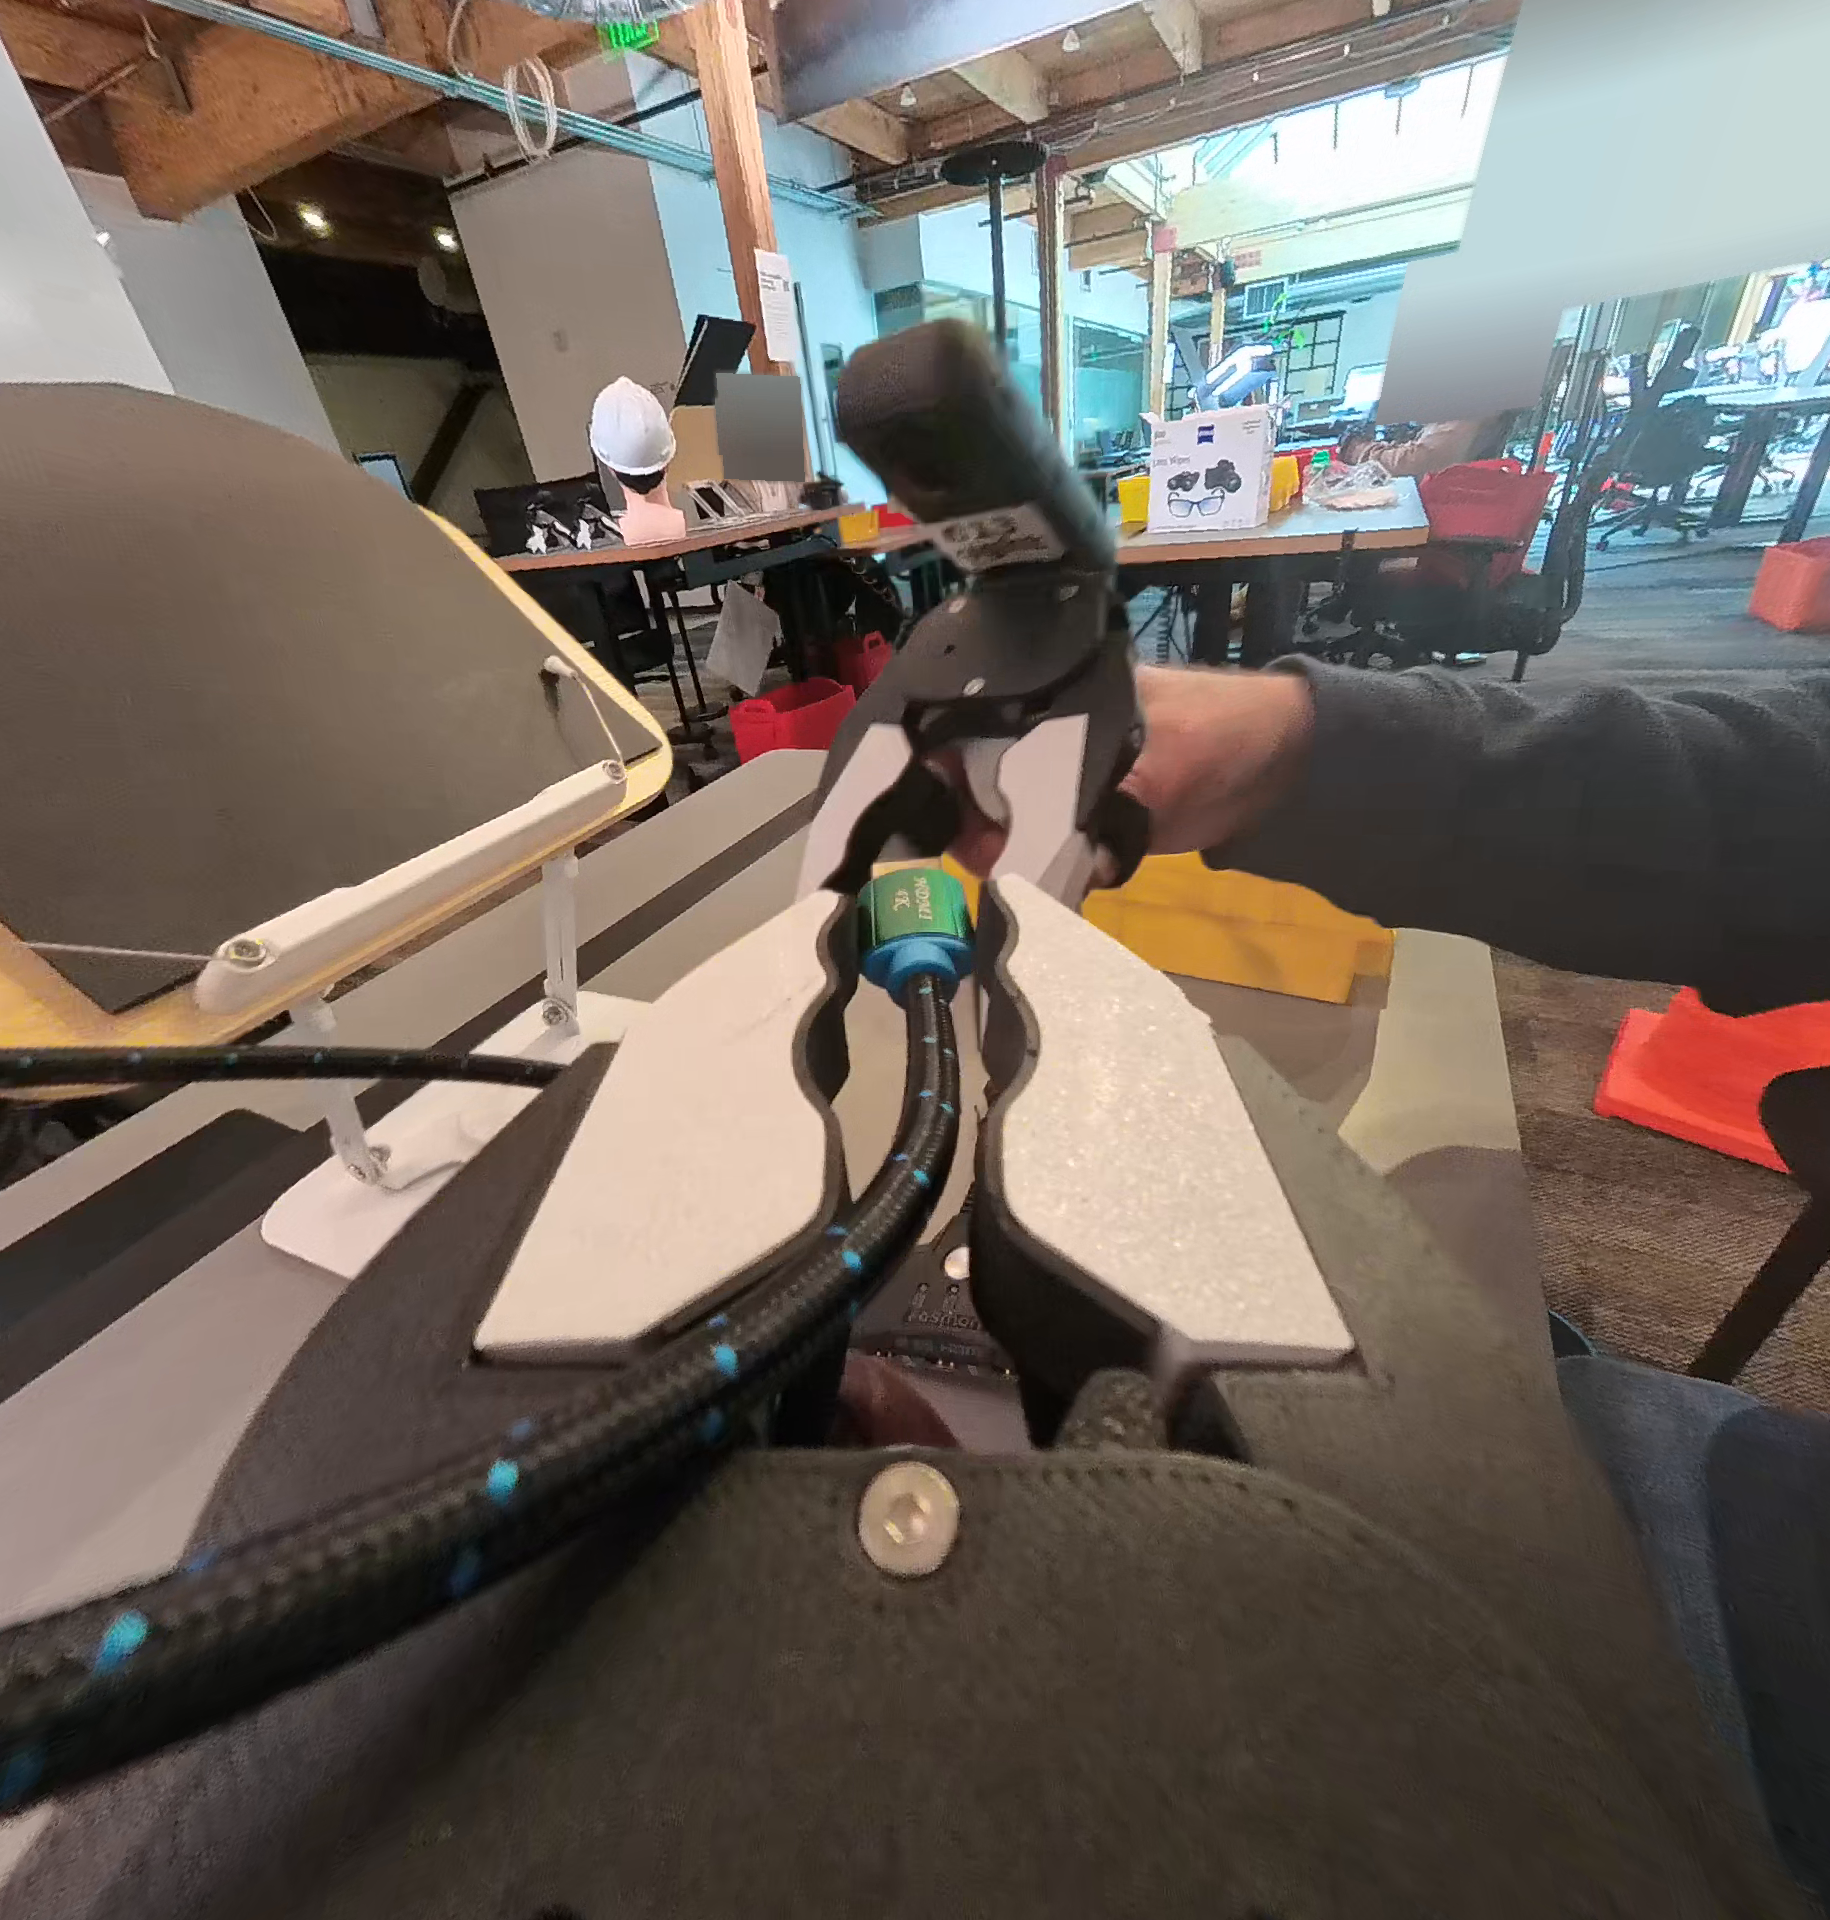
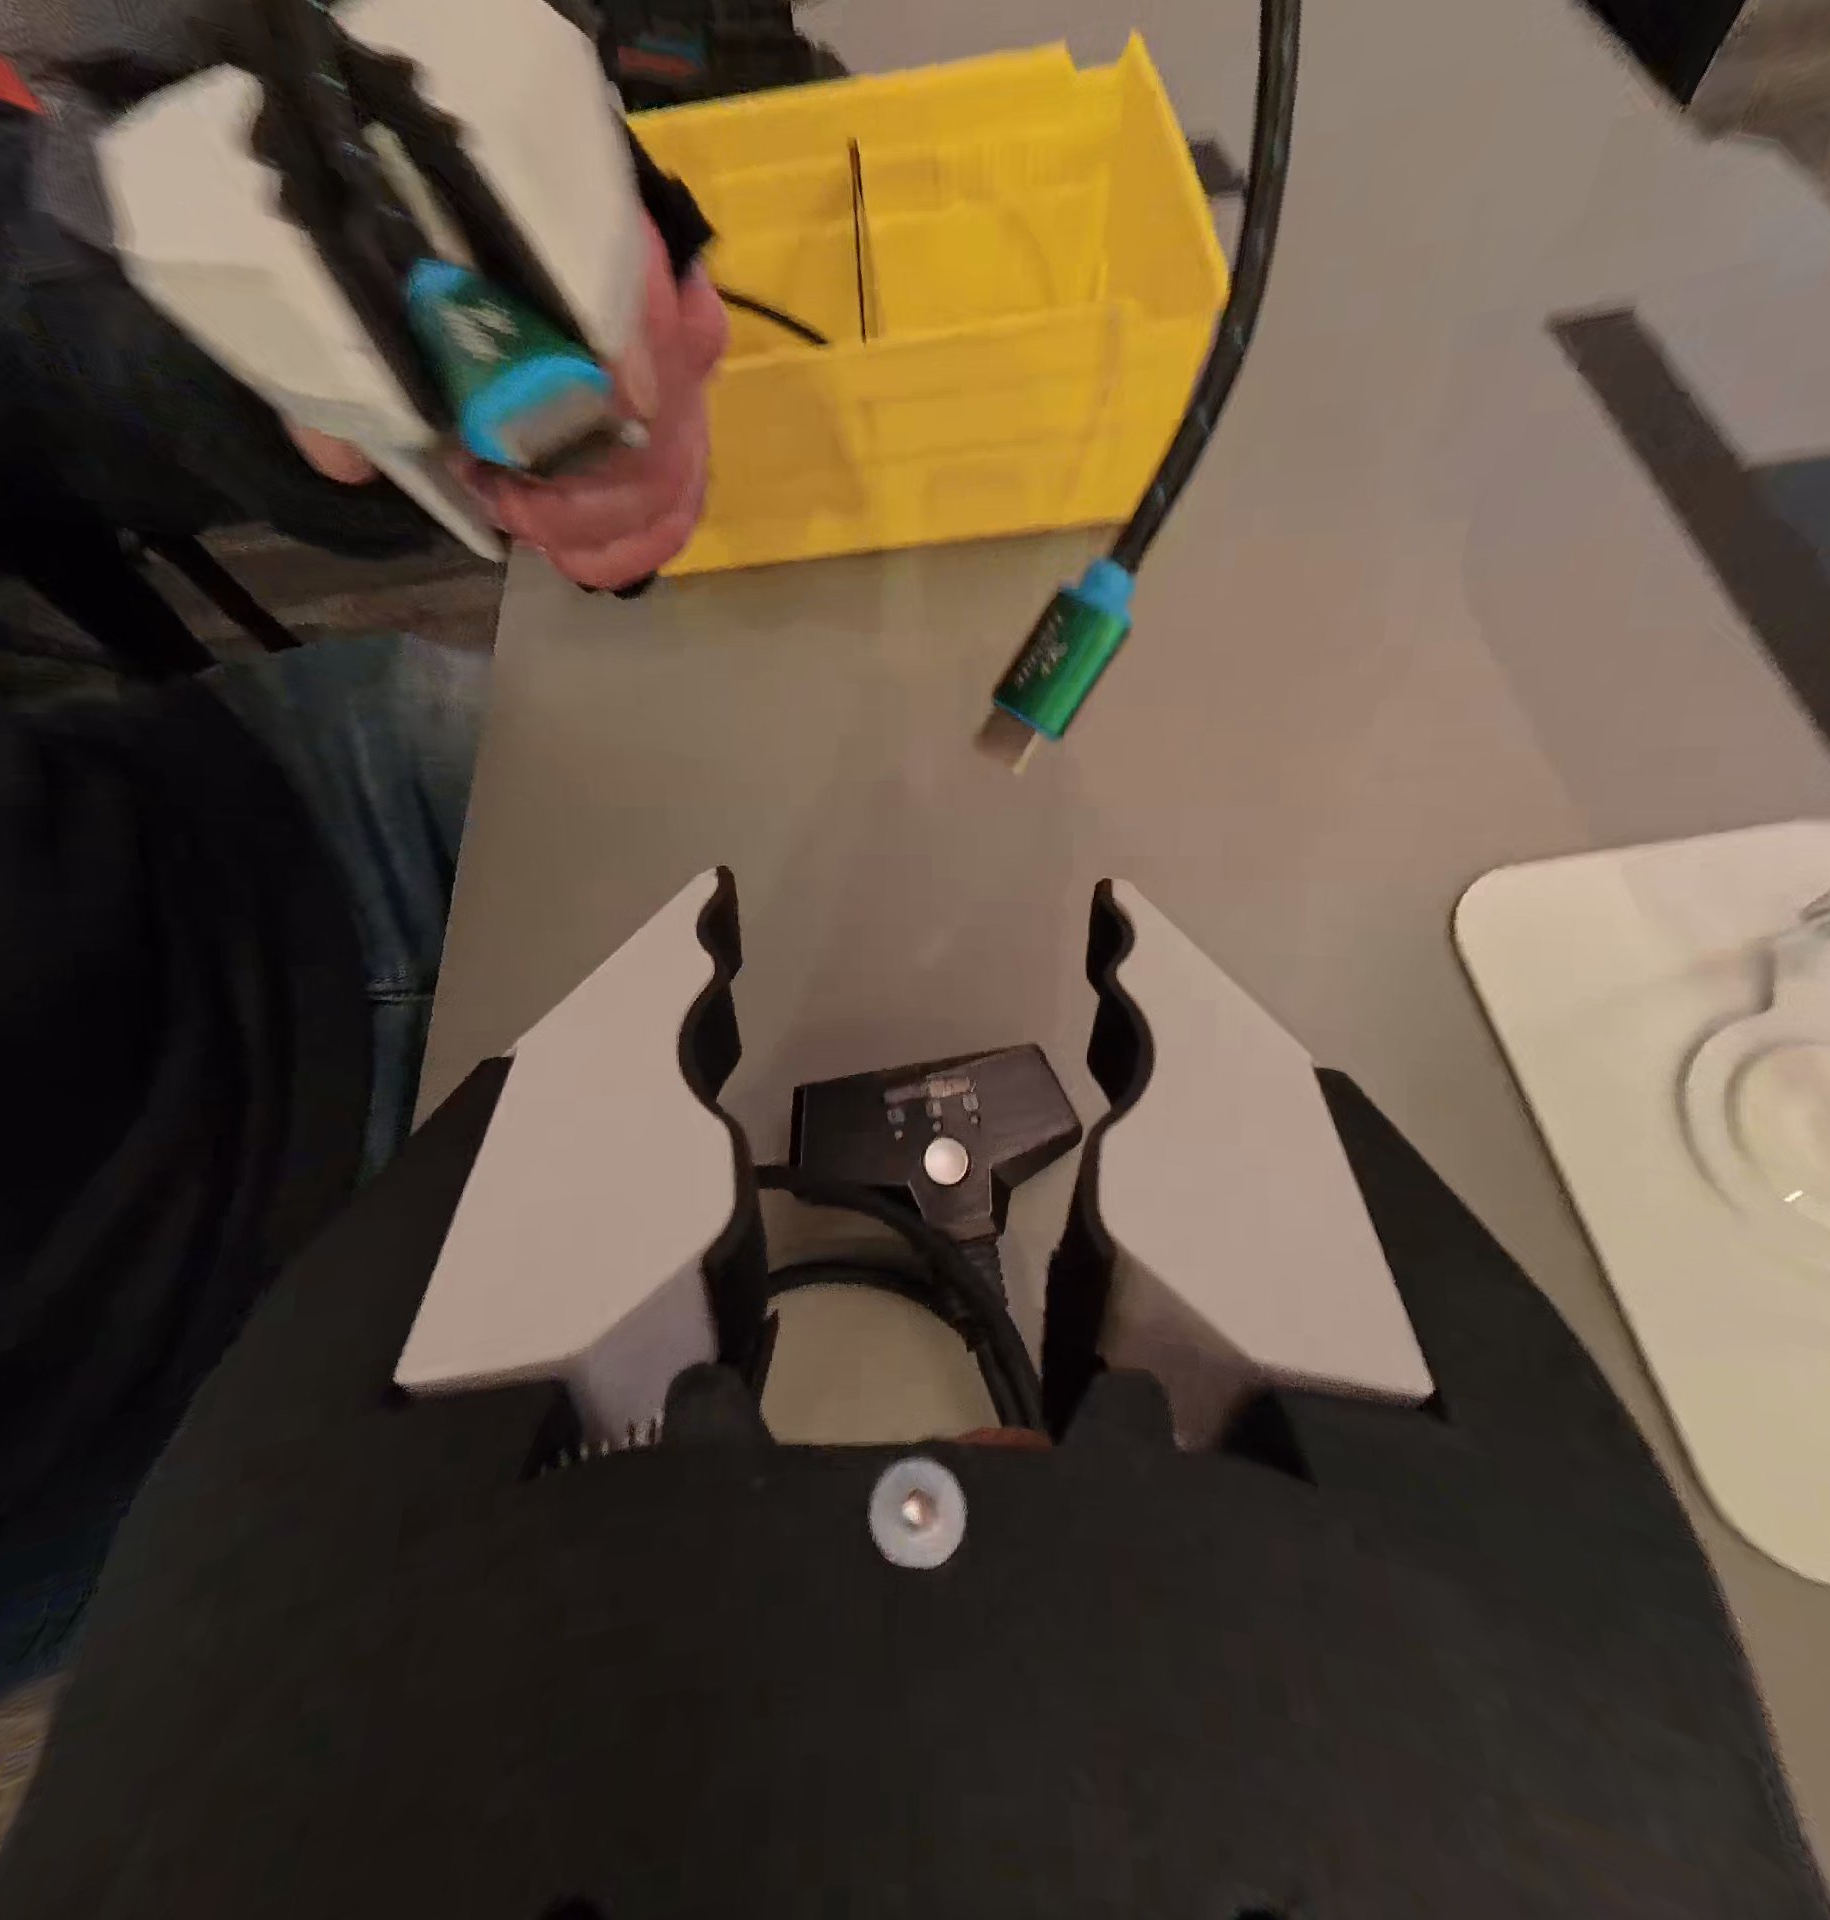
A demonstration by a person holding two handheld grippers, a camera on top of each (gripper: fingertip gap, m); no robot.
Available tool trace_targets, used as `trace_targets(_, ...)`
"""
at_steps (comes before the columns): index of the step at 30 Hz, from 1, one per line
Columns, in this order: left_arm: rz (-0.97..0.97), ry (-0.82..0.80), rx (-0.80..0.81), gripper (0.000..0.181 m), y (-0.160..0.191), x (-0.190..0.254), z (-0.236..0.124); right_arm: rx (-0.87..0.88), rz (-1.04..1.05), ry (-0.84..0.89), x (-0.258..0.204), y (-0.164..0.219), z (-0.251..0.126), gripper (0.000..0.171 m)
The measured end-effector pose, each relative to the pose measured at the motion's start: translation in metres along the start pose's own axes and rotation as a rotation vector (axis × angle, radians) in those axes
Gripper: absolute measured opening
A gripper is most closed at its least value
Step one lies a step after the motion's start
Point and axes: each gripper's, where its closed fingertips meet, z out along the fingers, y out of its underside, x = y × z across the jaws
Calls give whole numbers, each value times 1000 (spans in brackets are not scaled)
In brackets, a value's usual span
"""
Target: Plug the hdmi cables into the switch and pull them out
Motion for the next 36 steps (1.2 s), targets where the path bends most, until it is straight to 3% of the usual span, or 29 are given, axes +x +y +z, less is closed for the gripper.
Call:
trace_targets(5,-32,10,-6,21,4,-3,-1,51,-161,39,-15,-10,-11,57)
trace_targets(10,-44,15,-28,21,10,-7,-4,-176,-169,15,-14,47,3,85)
trace_targets(15,-41,22,-54,21,20,-6,-3,-377,-69,-36,-8,116,28,98)
trace_targets(19,-37,24,-67,21,24,-7,-3,-485,-4,-36,3,147,41,128)
trace_targets(26,-34,32,-75,20,27,-7,-3,-556,-100,-111,4,155,54,114)
trace_targets(32,-31,36,-80,20,29,-7,-3,-602,-167,-121,5,139,54,142)
trace_targets(36,-25,40,-85,21,29,-5,-2,-757,-196,-133,7,149,50,139)
